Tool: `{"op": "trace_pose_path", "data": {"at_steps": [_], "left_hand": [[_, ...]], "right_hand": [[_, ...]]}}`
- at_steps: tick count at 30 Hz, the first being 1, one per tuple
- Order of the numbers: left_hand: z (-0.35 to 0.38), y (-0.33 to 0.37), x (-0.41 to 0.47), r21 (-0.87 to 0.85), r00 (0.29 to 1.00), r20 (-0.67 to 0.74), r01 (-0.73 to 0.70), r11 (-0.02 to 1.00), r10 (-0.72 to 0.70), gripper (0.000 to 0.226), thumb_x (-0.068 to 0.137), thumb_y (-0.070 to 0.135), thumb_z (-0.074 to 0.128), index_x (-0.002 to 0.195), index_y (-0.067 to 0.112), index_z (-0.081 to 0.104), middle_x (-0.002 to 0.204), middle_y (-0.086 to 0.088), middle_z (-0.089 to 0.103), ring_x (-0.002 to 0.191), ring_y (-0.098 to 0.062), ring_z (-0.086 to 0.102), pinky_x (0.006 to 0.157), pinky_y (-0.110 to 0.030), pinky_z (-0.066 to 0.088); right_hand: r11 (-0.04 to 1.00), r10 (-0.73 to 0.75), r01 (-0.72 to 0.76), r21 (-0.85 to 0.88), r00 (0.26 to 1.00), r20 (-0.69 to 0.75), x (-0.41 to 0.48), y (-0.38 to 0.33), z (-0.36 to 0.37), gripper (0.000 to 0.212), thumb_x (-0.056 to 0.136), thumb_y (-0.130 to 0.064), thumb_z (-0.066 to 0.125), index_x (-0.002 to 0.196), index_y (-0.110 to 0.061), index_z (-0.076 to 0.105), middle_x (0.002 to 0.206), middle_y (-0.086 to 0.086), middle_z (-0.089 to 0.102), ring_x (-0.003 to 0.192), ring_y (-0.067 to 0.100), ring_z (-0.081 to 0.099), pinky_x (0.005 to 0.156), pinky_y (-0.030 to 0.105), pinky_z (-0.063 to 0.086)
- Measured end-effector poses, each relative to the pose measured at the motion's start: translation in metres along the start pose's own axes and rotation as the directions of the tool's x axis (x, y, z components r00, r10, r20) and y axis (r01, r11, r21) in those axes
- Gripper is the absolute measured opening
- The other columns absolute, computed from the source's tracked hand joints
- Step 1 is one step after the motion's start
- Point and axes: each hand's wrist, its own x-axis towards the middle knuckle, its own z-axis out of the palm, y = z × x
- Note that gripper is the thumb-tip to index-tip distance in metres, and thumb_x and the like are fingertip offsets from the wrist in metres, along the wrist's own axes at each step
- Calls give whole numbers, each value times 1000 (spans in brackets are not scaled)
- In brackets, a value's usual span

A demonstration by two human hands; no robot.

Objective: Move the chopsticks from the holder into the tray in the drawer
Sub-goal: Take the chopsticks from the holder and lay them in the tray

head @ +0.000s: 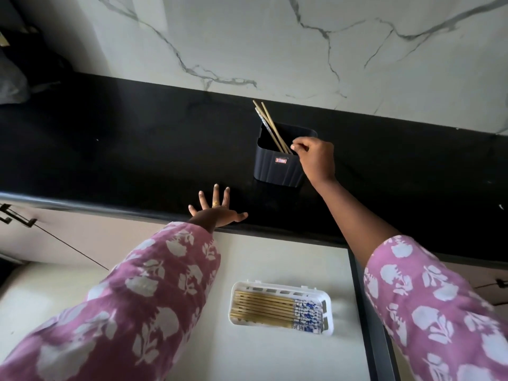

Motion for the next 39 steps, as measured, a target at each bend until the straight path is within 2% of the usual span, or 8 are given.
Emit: {"op": "trace_pose_path", "data": {"at_steps": [2,7,17,21,26,33,36,39], "left_hand": [[0,0,1,-1,1000,4,0,1000,0,90,80,75,38,147,39,-10,156,11,-21,141,-35,-24,109,-63,-6],[1,1,3,26,1000,-13,15,1000,-15,92,79,76,39,146,40,-14,154,12,-27,141,-33,-26,109,-64,-5],[0,1,3,13,1000,2,11,1000,-11,94,80,74,42,145,40,-17,151,12,-33,139,-33,-29,108,-64,-6],[1,1,4,6,1000,5,9,1000,-9,95,79,74,43,145,40,-17,151,12,-34,139,-33,-30,108,-64,-7],[3,1,6,4,1000,0,8,1000,-8,95,79,75,43,145,41,-17,151,12,-34,139,-33,-31,108,-64,-7],[4,-1,6,1,1000,-6,5,1000,-5,94,79,76,41,145,41,-16,152,12,-32,139,-33,-30,108,-64,-7],[5,0,6,0,1000,-10,2,1000,-2,93,79,75,41,145,41,-16,151,12,-33,139,-33,-30,108,-65,-7],[7,-1,6,-2,1000,-19,1,1000,-1,93,79,75,40,145,41,-15,152,12,-32,139,-33,-30,108,-65,-7]], "right_hand": [[988,152,-153,12,987,52,22,1,12,21,83,-10,68,99,3,71,97,18,74,91,26,70,80,22,50],[918,390,-364,-156,898,205,63,3,43,25,81,-13,71,97,6,69,100,23,71,99,32,66,86,36,55],[895,410,-323,-308,868,282,76,1,67,24,92,-10,49,108,-1,64,114,23,62,106,37,59,86,38,49],[904,379,-304,-300,895,234,73,-4,64,20,88,-11,60,103,0,67,113,22,62,102,37,61,82,38,54],[943,291,-264,-200,949,120,76,-14,46,16,87,-11,59,89,-1,72,91,21,71,97,34,61,73,37,55],[977,208,-204,61,974,-87,75,-33,2,17,84,-14,65,92,-3,74,89,14,76,82,25,71,73,26,54],[975,214,-201,92,964,-155,68,-38,-21,20,85,-18,65,97,-5,74,91,12,76,84,24,71,80,34,57],[962,232,-196,190,954,-190,56,-40,-39,21,84,-16,67,100,-2,72,91,12,76,79,15,69,76,25,57]]}}
